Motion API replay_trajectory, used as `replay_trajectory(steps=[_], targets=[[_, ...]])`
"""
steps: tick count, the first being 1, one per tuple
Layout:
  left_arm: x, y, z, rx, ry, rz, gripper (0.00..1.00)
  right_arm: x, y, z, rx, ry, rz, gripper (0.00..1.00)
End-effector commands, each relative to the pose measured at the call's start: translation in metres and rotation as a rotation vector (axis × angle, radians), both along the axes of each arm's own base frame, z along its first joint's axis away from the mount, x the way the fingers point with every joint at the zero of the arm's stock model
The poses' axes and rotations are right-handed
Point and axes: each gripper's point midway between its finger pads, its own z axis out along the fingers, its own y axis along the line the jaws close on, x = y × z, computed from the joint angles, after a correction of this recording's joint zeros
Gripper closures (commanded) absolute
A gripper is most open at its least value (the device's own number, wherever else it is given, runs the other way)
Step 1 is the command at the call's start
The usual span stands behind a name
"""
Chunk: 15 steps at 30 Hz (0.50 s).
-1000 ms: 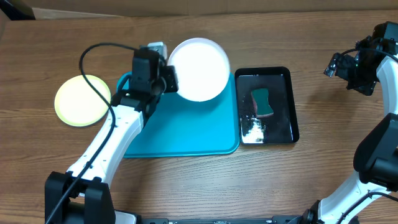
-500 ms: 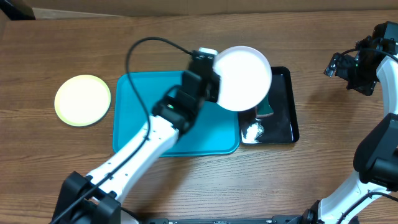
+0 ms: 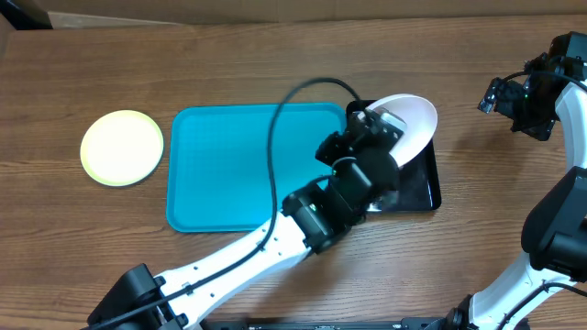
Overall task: Clean dirty plates on tray and stack at the side
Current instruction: 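Lift the white plate off the teal tray with the left gripper, then swing the white plate left and stack it on the yellow plate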
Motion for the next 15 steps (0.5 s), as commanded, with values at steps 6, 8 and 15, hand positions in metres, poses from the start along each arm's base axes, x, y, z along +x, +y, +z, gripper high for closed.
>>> replay_trajectory(steps=[6,8,15], targets=[[-0.016,0.001,0.056,0.188,-0.2,0.056,0.96,0.005,-0.002,0.022,-0.013,-0.056,-0.008,0.0],[-0.022,-0.003,0.067,0.216,-0.243,0.058,0.96,0.005,-0.002,0.022,-0.014,-0.057,-0.008,0.0],[-0.044,-0.019,0.092,0.239,-0.329,0.041,0.96,0.005,-0.002,0.022,-0.014,-0.056,-0.008,0.0]])
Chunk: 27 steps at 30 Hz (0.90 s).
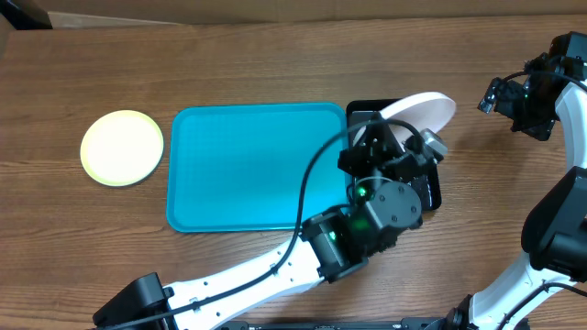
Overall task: Clean dirty plates on tray and stack at the side
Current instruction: 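Swing the white plate left and stack it on the yellow plate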
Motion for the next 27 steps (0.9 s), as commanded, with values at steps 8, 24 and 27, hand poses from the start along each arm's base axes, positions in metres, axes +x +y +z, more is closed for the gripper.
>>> replay_trajectory(steps=[8,24,27], targets=[[-0.014,0.002,0.032,0.022,-0.068,0.022,0.96,0.005,-0.002,0.022,-0.014,-0.057,-0.008,0.0],[-0.004,0.018,0.029,-0.072,-0.053,0.097,0.96,0.005,-0.002,0.022,-0.014,-0.057,-0.008,0.0],[0.004,0.028,0.022,-0.131,-0.03,0.133,0.96,0.005,-0.002,0.022,-0.014,-0.056,-0.008,0.0]])
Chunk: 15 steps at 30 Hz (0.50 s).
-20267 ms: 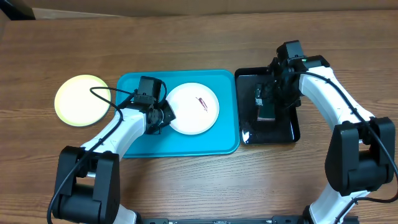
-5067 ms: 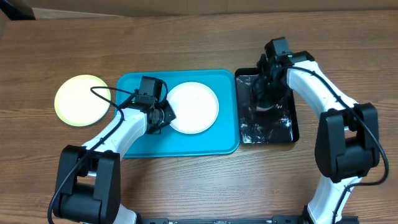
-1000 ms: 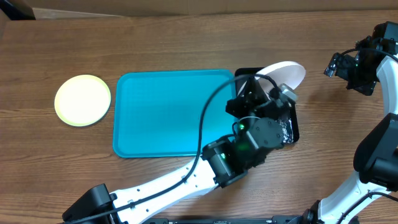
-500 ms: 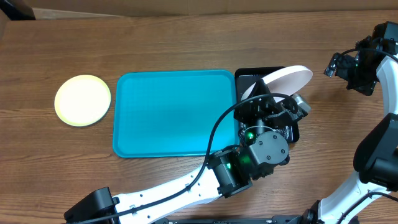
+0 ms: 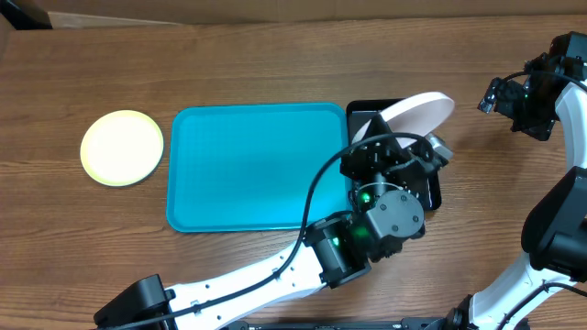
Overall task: Clean dirty plates on tray and stack at the side
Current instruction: 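Swing the white plate left and stack it on the yellow plate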
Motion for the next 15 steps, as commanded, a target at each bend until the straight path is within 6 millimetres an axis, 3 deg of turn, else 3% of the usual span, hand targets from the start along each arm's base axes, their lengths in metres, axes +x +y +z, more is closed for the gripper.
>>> replay_trajectory(steps=[1,6,11,15], targets=[[0.01,0.021,0.011,-0.177,0.002,0.074,0.96,0.006,-0.002,0.022,-0.014,-0.057,-0.008,0.0],[0.027,0.051,-0.034,-0.319,0.126,0.174,0.96,0.005,-0.002,0.022,-0.014,-0.057,-0.008,0.0],[0.04,0.077,-0.11,-0.505,0.465,0.209,0.96,0.006,-0.002,0.022,-0.013,-0.058,-0.008,0.0],[0.052,0.105,-0.15,-0.703,0.735,0.253,0.96,0.005,-0.002,0.022,-0.014,-0.057,-0.008,0.0]])
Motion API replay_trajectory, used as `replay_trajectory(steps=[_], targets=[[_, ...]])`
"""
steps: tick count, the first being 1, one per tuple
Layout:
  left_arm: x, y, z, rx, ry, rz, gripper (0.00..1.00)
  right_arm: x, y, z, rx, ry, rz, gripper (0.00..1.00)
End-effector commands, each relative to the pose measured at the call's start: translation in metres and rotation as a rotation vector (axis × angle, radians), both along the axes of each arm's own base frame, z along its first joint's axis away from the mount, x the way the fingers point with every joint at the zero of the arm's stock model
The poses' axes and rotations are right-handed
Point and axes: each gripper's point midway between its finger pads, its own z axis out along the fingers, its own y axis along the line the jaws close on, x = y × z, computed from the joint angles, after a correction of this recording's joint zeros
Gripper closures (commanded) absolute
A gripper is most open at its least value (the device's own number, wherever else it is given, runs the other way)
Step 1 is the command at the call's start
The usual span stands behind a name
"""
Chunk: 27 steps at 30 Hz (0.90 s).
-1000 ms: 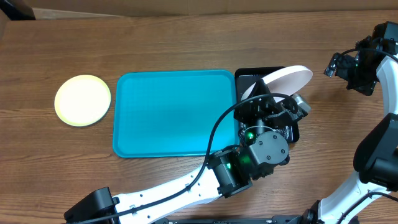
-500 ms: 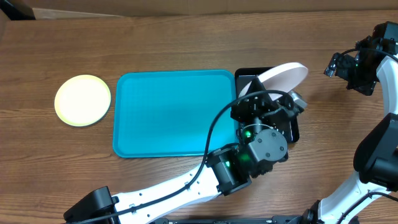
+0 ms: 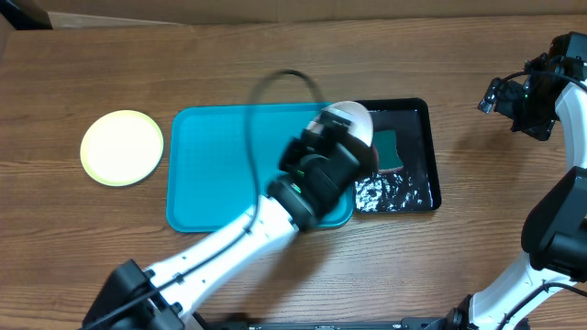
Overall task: Clean dirty plates on tray and stack at the side
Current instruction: 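Swing the white plate left and stack it on the yellow plate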
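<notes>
A white plate (image 3: 354, 116) shows past the wrist of my left arm, over the right end of the teal tray (image 3: 229, 165). My left gripper (image 3: 341, 131) is mostly hidden under its own wrist and appears shut on that plate's edge. A yellow-green plate (image 3: 122, 148) lies flat on the table left of the tray. My right gripper (image 3: 500, 93) hangs at the far right, away from everything; its fingers are too small to read.
A black bin (image 3: 426, 151) stands against the tray's right side, holding a green sponge (image 3: 386, 147) and shiny wet residue (image 3: 393, 192). The left arm's cable loops above the tray.
My left gripper and the white plate have moved left, from over the black bin to over the right end of the teal tray. The sponge in the bin is now uncovered. The right arm is unchanged.
The left gripper first held the white plate tilted over the black bin. At the two following moments the plate stood more on edge over the bin's far right corner. Now it is over the teal tray's right end. The yellow-green plate and right arm stayed put.
</notes>
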Motion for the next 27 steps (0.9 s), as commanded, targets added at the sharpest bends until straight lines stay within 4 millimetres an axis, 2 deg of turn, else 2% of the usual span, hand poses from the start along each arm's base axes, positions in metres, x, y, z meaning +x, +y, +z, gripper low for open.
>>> replay_trajectory(steps=[1,4,7,8,10,11,12,13,18,23,27], targets=[[0.01,0.003,-0.02,-0.476,0.218,0.077,0.96,0.005,-0.002,0.022,-0.014,-0.057,-0.008,0.0],[0.023,0.025,-0.027,-0.697,0.365,0.079,0.96,0.005,-0.002,0.022,-0.013,-0.057,-0.008,0.0],[0.035,0.061,-0.022,-0.912,0.453,0.101,0.96,0.005,-0.002,0.022,-0.014,-0.057,-0.008,0.0],[0.04,0.094,-0.019,-1.016,0.473,0.148,0.96,0.005,-0.002,0.022,-0.014,-0.057,-0.008,0.0],[0.043,0.133,-0.022,-1.066,0.466,0.237,0.96,0.005,-0.002,0.022,-0.014,-0.057,-0.008,0.0],[0.041,0.163,-0.026,-1.083,0.456,0.32,0.96,0.005,-0.002,0.022,-0.013,-0.056,-0.008,0.0],[0.036,0.202,-0.033,-1.094,0.439,0.425,0.96,0.005,-0.002,0.022,-0.014,-0.056,-0.008,0.0],[0.031,0.225,-0.036,-1.092,0.428,0.479,0.96,0.005,-0.002,0.022,-0.014,-0.057,-0.008,0.0],[0.001,0.305,-0.047,-1.125,0.391,0.693,0.96,0.005,-0.002,0.022,-0.014,-0.056,-0.008,0.0],[-0.022,0.357,-0.053,-1.141,0.329,0.843,0.96,0.005,-0.002,0.022,-0.013,-0.056,-0.008,0.0],[-0.043,0.399,-0.06,-1.077,0.268,1.028,0.96,0.005,-0.002,0.022,-0.014,-0.057,-0.008,0.0]])
